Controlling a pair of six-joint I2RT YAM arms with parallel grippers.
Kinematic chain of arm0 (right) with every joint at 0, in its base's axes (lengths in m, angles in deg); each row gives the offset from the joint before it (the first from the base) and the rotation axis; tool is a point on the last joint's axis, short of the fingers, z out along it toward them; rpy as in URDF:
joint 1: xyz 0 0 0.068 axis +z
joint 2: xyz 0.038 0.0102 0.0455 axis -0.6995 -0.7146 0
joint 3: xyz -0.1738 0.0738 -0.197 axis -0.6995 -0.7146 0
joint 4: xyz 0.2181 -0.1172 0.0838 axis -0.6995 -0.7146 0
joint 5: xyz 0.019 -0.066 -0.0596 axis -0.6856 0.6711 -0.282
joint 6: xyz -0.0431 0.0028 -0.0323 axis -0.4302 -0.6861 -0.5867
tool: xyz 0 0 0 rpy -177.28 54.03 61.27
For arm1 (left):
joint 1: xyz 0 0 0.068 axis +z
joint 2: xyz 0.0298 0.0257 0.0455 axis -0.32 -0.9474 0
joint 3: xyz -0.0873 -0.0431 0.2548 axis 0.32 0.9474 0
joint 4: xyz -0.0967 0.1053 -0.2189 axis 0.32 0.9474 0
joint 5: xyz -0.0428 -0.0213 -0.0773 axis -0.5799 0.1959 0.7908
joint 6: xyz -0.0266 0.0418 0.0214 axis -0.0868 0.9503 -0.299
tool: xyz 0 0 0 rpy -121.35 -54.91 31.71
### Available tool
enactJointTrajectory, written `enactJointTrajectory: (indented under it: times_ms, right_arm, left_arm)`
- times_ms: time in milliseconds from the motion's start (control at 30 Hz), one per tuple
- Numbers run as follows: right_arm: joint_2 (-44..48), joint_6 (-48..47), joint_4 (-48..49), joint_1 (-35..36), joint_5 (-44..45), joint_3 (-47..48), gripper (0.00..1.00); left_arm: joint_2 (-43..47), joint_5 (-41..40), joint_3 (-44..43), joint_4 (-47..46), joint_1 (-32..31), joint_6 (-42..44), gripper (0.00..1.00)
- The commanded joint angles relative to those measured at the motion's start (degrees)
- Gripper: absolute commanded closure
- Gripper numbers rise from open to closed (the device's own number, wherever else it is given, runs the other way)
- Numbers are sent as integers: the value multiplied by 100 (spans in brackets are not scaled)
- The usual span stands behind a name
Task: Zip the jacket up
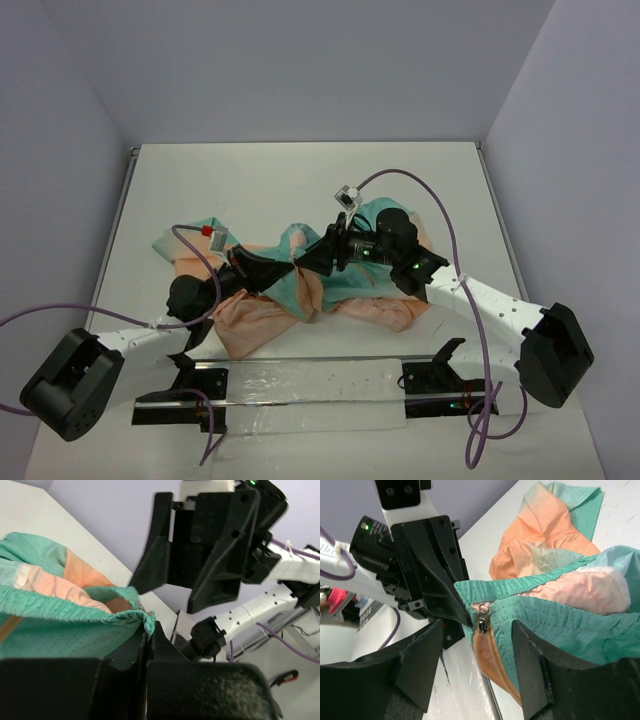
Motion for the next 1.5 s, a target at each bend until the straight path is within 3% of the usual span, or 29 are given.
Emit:
enactJointTrajectory:
  times_ms: [0,233,600,1300,1467]
  right_arm:
    - [-5,-70,68,-346,-632,281,33]
    - [89,-491,-661,-808,-1062,234,32]
    - [114,-706,-169,-895,-2855,-101,35]
    - [-451,-589,67,-824,-2856,130,44]
    - [-426,-443,286,-822,-2830,89,60]
  left_arm:
    - [-129,845,-321,-826,-20,155,100]
    - [-143,1330,-566,-642,42,390,100]
    - [-346,1756,-763,-597,104,347,100]
    - [-501,1712,-736,-838,104,174,100]
    - [-489,1670,-714,-799,102,193,100]
